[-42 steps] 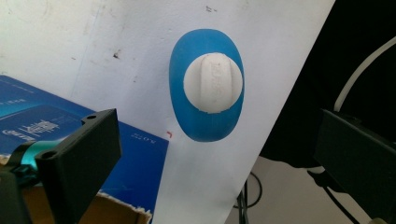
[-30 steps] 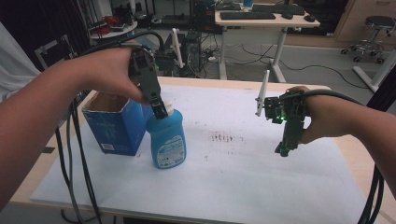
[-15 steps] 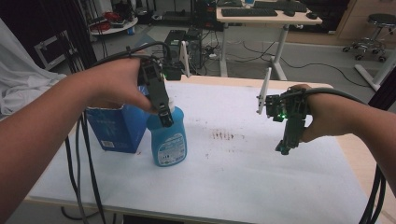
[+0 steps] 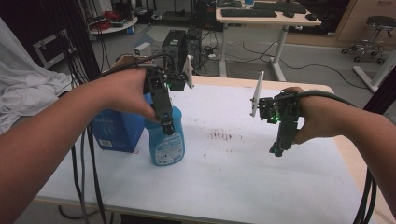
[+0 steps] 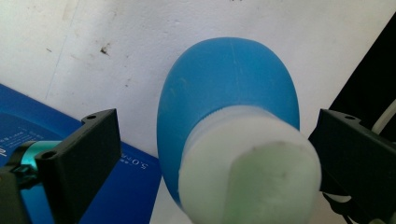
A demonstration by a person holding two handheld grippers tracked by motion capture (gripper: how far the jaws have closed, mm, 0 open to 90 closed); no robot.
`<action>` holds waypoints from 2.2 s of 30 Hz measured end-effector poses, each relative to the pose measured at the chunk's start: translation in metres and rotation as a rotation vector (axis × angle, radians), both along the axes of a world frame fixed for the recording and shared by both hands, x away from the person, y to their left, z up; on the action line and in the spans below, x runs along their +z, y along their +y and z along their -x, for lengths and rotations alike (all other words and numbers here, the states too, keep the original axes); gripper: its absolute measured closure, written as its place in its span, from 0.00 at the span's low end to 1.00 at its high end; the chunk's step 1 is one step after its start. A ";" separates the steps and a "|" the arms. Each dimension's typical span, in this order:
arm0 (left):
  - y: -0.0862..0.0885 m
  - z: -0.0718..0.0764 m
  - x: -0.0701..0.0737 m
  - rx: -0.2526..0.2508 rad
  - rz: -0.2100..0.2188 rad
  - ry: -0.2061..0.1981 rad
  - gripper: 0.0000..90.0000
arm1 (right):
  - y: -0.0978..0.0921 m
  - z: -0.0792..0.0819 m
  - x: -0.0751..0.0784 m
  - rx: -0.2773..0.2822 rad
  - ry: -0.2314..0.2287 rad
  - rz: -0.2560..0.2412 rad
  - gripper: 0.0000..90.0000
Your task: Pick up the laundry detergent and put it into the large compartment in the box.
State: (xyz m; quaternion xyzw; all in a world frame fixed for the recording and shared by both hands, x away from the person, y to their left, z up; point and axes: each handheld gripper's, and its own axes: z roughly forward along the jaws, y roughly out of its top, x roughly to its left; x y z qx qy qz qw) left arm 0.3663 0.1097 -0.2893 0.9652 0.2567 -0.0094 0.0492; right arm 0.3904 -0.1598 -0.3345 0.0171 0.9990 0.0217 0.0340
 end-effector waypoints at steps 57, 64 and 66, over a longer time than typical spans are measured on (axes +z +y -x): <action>-0.007 0.000 -0.012 -0.035 -0.046 0.010 0.32 | -0.001 -0.005 -0.001 -0.022 -0.004 -0.012 0.04; -0.007 0.000 -0.013 -0.032 -0.043 0.015 0.35 | -0.001 -0.005 -0.001 -0.024 -0.005 -0.011 0.04; -0.007 0.000 -0.013 -0.032 -0.039 0.016 0.36 | -0.001 -0.005 -0.001 -0.023 -0.004 -0.011 0.04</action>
